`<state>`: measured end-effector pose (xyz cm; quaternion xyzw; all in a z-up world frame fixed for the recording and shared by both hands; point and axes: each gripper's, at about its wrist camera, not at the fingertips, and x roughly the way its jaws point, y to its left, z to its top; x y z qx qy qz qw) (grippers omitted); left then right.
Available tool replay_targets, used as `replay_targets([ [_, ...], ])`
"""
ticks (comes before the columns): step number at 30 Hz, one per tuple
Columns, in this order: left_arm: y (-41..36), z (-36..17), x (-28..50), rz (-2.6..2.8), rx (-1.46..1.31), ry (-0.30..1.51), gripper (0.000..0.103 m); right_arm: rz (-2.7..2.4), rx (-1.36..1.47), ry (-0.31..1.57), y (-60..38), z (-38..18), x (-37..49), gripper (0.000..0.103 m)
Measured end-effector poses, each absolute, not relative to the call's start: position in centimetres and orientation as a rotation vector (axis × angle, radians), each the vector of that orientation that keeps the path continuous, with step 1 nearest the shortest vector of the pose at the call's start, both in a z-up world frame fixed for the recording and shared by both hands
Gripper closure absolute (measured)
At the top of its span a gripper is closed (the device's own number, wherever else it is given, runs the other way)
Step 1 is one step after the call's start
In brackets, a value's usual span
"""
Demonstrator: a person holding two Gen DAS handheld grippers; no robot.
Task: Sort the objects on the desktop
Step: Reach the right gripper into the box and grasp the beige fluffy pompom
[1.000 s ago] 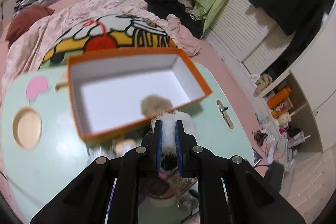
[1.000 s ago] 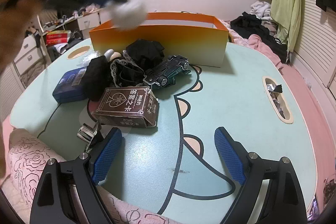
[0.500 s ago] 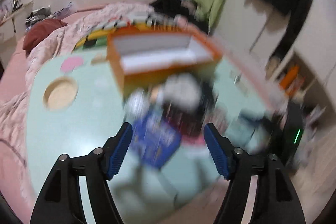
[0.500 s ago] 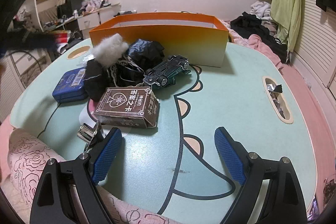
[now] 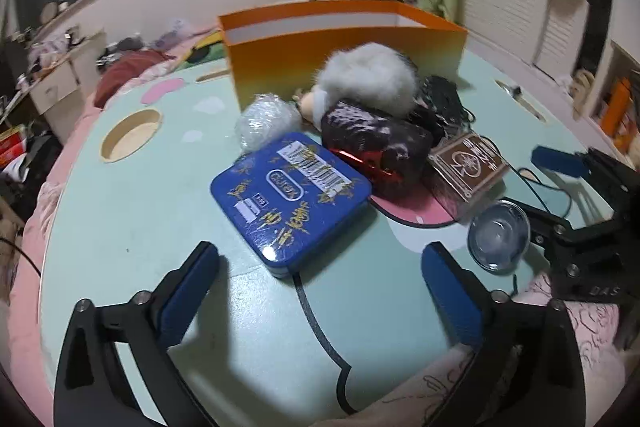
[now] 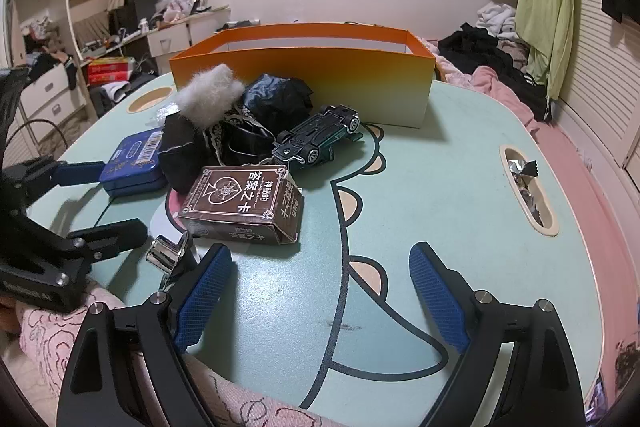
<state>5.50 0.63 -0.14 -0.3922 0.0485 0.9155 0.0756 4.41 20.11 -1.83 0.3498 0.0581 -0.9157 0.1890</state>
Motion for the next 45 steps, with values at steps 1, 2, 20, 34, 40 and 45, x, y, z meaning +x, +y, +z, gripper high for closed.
replay_targets([
  [1,0.5,-0.2,5.7,2.753,-1.167,0.141,0.001,-2.575,0.983,0.164,20.2,-1.9,4.4,0.012],
  [2,0.4,-0.2,5.7,2.755,-1.165,0.139,0.001,-2.575,0.983,0.166,20.1,-1.8,4.4,0.012],
  [20,0.8,-0.5,5.4,2.759,-1.13,0.143,0.001,-2.575,0.983,0.164,20.3,-2.0,4.4,0.012],
  [34,0.8,-0.5,5.5,2.755,-1.128,0.137,0.001,-2.625,0.905,0.305,18.4,5.1,1.7,0.012],
  [40,0.8,-0.5,5.5,2.755,-1.124,0.136,0.001,-2.651,1.044,0.221,15.9,8.2,-8.4,0.012],
  [45,0.8,-0.4,5.5,2.754,-1.116,0.134,0.001,-2.644,1.311,0.143,15.0,5.9,-14.7,0.013],
])
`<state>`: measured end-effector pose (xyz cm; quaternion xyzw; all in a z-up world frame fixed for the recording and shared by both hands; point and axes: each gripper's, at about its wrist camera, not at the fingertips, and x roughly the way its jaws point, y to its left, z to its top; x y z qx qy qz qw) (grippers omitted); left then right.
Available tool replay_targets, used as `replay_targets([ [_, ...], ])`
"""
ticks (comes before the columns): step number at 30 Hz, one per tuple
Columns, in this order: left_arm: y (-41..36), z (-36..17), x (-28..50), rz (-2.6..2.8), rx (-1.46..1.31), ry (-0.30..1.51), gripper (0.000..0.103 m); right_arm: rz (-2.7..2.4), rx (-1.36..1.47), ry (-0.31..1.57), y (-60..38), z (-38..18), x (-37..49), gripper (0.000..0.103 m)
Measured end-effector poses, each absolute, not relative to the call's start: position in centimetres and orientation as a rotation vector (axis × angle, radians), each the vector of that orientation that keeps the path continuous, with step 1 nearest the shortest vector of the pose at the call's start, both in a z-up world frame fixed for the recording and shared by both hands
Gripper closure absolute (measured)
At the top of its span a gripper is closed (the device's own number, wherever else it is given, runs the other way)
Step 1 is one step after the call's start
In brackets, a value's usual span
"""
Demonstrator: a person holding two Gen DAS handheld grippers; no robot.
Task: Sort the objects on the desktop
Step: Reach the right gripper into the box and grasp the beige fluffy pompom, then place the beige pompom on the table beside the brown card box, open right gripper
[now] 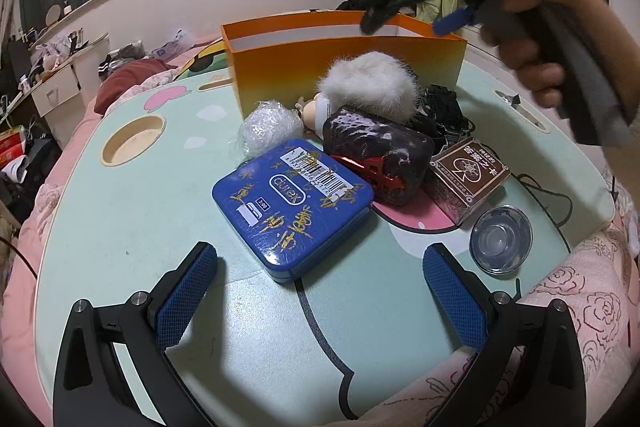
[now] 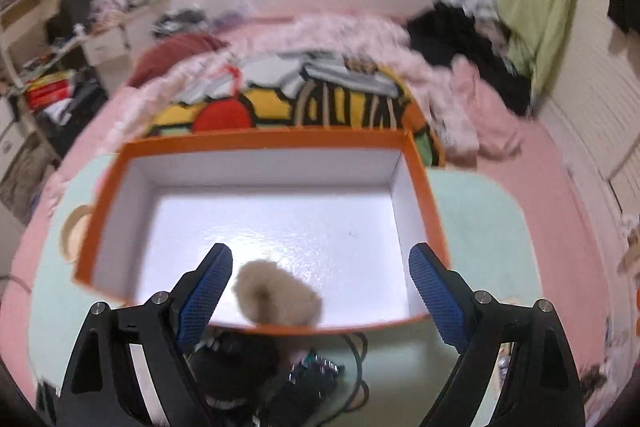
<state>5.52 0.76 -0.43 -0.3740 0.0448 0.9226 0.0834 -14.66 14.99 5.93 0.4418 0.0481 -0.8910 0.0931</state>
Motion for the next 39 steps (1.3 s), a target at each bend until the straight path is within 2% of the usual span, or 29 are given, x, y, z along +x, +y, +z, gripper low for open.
replay_targets([
  [3,0.7,-0.4,5.5,2.754,-1.115,0.133,0.001,-2.629,1.358,0.169,14.2,4.4,-14.5,0.013],
  [6,0.7,-0.4,5.5,2.754,-1.116,0.134,0.001,-2.616,1.38,0.109,14.5,3.7,-14.0,0.013],
  [16,0.8,-0.4,5.5,2.754,-1.117,0.133,0.001,-2.553,1.475,0.124,13.8,4.0,-14.6,0.014],
  [21,0.8,-0.4,5.5,2.754,-1.116,0.132,0.001,-2.203,1.805,0.19,12.5,2.7,-18.6,0.033],
  [26,0.7,-0.5,5.4,2.752,-1.115,0.133,0.001,-1.965,1.967,0.255,11.7,0.7,-20.8,0.036],
  [28,0.7,-0.4,5.4,2.752,-1.116,0.135,0.001,-1.966,1.965,0.257,11.9,0.8,-20.7,0.051],
  [29,0.7,-0.4,5.4,2.752,-1.115,0.136,0.001,-1.959,1.943,0.245,11.9,1.1,-20.5,0.071],
  [35,0.7,-0.4,5.4,2.752,-1.116,0.134,0.001,-2.024,1.833,0.137,13.9,2.0,-19.7,0.072],
  [39,0.7,-0.4,5.4,2.753,-1.116,0.135,0.001,-2.138,1.607,-0.044,17.3,6.5,-18.1,0.072],
])
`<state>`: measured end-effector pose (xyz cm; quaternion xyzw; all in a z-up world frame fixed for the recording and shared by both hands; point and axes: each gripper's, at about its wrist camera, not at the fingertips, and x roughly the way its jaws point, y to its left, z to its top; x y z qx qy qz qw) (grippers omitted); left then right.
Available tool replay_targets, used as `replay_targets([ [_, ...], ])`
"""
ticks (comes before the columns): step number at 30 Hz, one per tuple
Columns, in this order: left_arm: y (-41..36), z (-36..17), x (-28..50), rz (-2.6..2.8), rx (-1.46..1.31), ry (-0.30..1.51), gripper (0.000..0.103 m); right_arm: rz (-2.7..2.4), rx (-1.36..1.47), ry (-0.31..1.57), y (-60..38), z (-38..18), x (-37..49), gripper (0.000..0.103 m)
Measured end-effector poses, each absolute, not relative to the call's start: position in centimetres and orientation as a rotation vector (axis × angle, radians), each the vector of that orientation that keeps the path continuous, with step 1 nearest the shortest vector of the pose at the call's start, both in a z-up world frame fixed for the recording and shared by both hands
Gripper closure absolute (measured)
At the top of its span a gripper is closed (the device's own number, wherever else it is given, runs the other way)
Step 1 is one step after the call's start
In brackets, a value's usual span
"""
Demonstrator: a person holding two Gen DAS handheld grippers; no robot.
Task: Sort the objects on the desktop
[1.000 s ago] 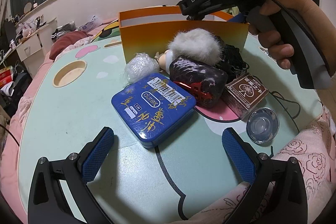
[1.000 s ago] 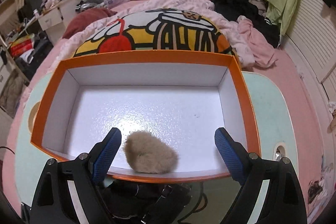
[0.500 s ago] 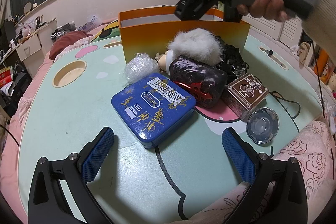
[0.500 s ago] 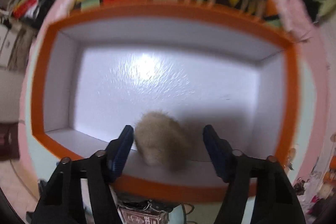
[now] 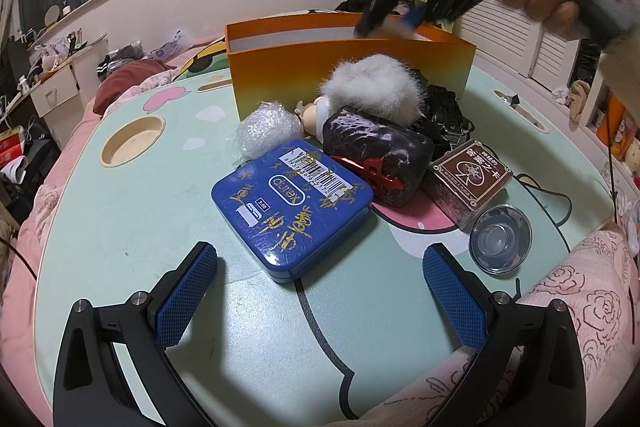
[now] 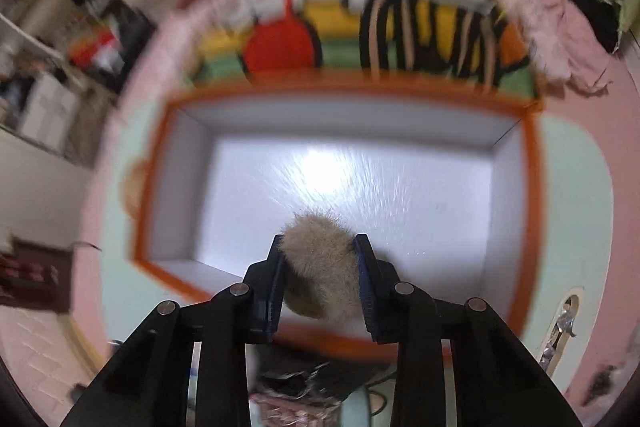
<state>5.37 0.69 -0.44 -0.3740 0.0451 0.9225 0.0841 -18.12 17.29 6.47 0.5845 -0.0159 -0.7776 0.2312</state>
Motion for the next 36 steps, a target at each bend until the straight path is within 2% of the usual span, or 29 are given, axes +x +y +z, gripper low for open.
replay_targets([
  [3,0.7,-0.4,5.4,2.752,-1.116,0.135,0.001,-2.245,1.406,-0.015,20.0,10.4,-13.7,0.072],
  [6,0.7,-0.4,5.4,2.753,-1.116,0.135,0.001,-2.308,1.282,0.014,21.8,11.2,-8.5,0.071],
  [11,0.7,-0.4,5.4,2.752,-1.117,0.135,0.001,-2.41,1.287,0.006,22.3,6.1,-3.6,0.071],
  [13,0.7,-0.4,5.4,2.752,-1.116,0.135,0.001,-2.415,1.33,-0.062,22.9,3.3,-3.7,0.07],
  [14,0.7,-0.4,5.4,2.752,-1.116,0.135,0.001,-2.41,1.324,-0.106,23.1,2.8,-3.8,0.067],
  [16,0.7,-0.4,5.4,2.752,-1.115,0.134,0.001,-2.454,1.193,-0.291,24.2,2.3,-3.5,0.056],
  [17,0.7,-0.4,5.4,2.752,-1.114,0.134,0.001,-2.486,1.134,-0.333,24.7,2.4,-3.0,0.038],
  [18,0.7,-0.4,5.4,2.751,-1.113,0.133,0.001,-2.527,1.06,-0.37,25.1,2.6,-2.2,0.027],
  [21,0.7,-0.4,5.4,2.752,-1.112,0.133,0.001,-2.603,0.89,-0.327,25.5,3.1,0.8,0.023],
  [26,0.6,-0.4,5.4,2.751,-1.112,0.133,0.001,-2.62,0.927,-0.154,24.8,1.4,4.5,0.022],
  [28,0.6,-0.5,5.4,2.751,-1.113,0.134,0.001,-2.638,0.981,-0.065,24.2,-0.2,4.9,0.017],
  [30,0.7,-0.4,5.4,2.752,-1.108,0.144,0.001,-2.687,0.989,0.108,22.8,-1.4,5.6,0.006],
  [32,0.6,-0.4,5.4,2.751,-1.106,0.14,0.001,-2.696,1.008,0.117,22.9,-1.6,6.0,0.001],
  [36,0.6,-0.4,5.4,2.751,-1.103,0.142,0.001,-2.698,1.018,0.112,23.2,-1.6,6.1,0.001],
])
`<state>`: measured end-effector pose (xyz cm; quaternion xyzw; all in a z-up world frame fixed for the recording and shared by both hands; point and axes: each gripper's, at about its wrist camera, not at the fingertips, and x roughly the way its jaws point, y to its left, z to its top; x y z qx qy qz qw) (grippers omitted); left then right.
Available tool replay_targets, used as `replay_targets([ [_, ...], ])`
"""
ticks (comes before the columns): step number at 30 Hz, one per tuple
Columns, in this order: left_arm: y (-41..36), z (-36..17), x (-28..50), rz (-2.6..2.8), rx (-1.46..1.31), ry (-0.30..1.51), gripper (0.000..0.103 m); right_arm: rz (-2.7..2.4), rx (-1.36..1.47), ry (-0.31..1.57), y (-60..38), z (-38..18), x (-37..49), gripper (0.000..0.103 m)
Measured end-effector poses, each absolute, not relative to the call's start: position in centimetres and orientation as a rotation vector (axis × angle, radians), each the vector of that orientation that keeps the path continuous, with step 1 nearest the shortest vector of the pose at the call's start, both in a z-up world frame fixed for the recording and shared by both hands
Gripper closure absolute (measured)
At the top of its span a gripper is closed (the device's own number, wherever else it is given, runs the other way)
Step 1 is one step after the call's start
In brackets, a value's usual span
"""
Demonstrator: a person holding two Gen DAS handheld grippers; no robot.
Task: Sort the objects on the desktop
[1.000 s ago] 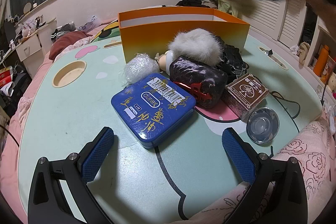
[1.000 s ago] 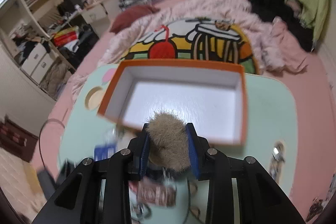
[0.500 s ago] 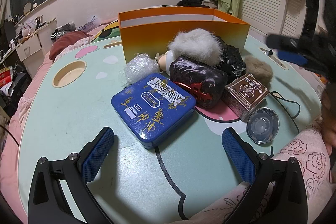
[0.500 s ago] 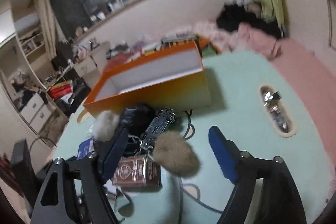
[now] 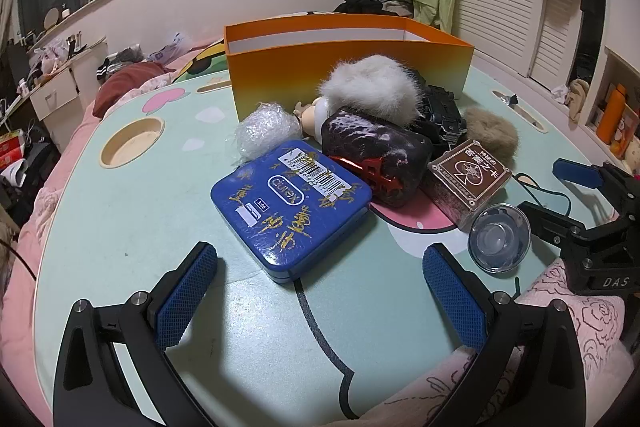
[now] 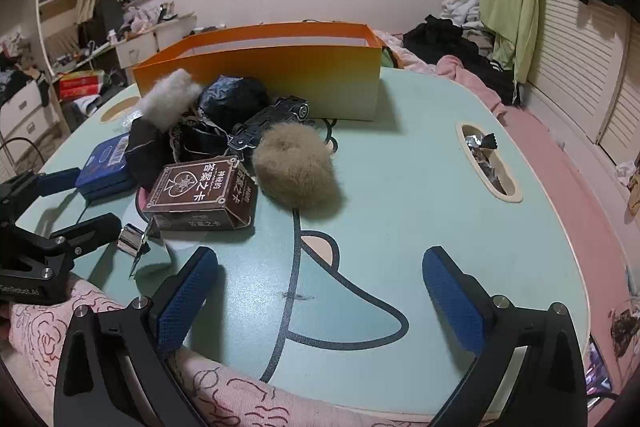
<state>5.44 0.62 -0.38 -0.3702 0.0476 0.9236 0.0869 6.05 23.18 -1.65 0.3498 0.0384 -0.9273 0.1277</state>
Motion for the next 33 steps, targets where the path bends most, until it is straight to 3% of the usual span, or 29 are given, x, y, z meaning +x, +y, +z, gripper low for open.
replay_targets([
  [33,0.67,-0.34,5.44,2.753,-1.103,0.14,0.001,-2.7,1.014,0.11,23.21,-1.79,6.51,0.001],
])
